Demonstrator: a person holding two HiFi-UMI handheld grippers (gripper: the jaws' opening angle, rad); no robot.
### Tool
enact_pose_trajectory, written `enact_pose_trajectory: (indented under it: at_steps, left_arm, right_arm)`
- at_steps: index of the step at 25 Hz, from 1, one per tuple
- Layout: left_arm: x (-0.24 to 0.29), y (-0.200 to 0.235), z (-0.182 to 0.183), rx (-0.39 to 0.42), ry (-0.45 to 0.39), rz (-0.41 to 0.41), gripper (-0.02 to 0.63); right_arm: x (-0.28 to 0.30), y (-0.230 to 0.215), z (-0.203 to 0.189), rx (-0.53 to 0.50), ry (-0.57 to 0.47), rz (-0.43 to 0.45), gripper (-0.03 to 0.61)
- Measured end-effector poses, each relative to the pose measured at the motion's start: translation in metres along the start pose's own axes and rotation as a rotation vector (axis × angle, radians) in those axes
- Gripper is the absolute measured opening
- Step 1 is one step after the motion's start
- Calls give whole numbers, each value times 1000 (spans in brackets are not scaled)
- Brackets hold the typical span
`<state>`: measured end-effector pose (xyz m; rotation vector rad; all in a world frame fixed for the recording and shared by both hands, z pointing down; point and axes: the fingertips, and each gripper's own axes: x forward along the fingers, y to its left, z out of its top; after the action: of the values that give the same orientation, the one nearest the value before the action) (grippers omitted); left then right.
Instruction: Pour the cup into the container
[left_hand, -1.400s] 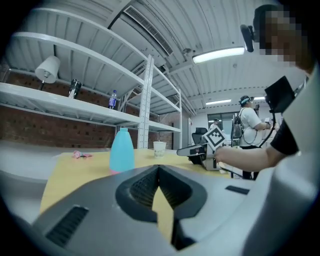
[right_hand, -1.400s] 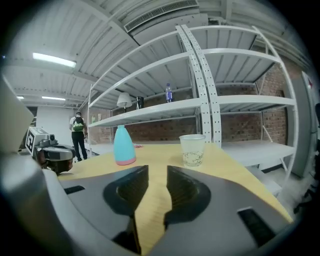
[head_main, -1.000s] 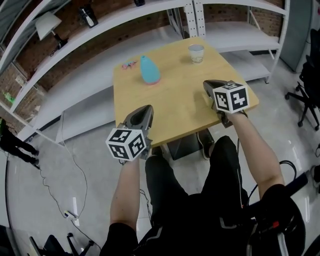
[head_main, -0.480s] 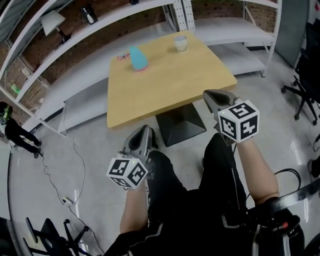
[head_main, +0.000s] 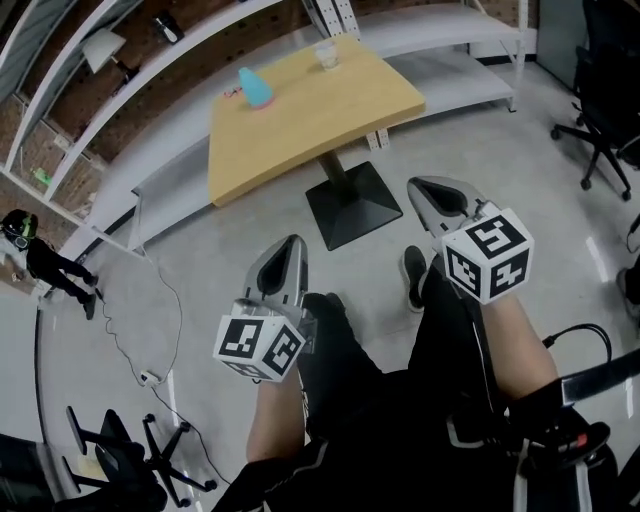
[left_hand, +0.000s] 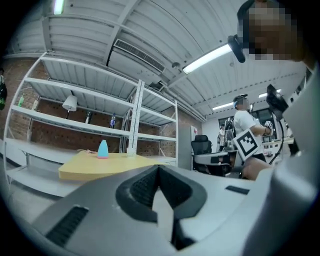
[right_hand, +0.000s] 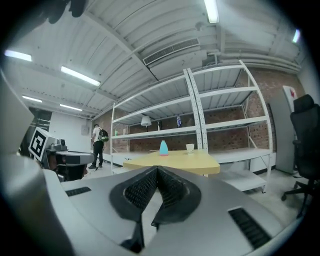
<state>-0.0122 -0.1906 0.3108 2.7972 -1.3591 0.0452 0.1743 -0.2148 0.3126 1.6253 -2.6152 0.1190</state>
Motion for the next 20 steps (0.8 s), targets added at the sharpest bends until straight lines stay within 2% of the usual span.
enact_pose_trajectory:
  at_steps: [5, 12, 15, 20]
  left_arm:
    - [-70, -62, -16, -26, -17, 16, 2]
    - [-185, -130, -23, -50, -26, 49, 2]
    - [-225, -169, -23, -32, -31, 62, 2]
    - [-283, -245, -29, -51, -25, 65, 2]
  right_arm:
    - [-84, 32, -15, -9, 4, -2, 2]
    - [-186, 108, -23, -30, 22, 33, 2]
    - [-236, 132, -25, -55, 18, 54, 2]
    - [-330, 156, -40, -52, 28, 80, 2]
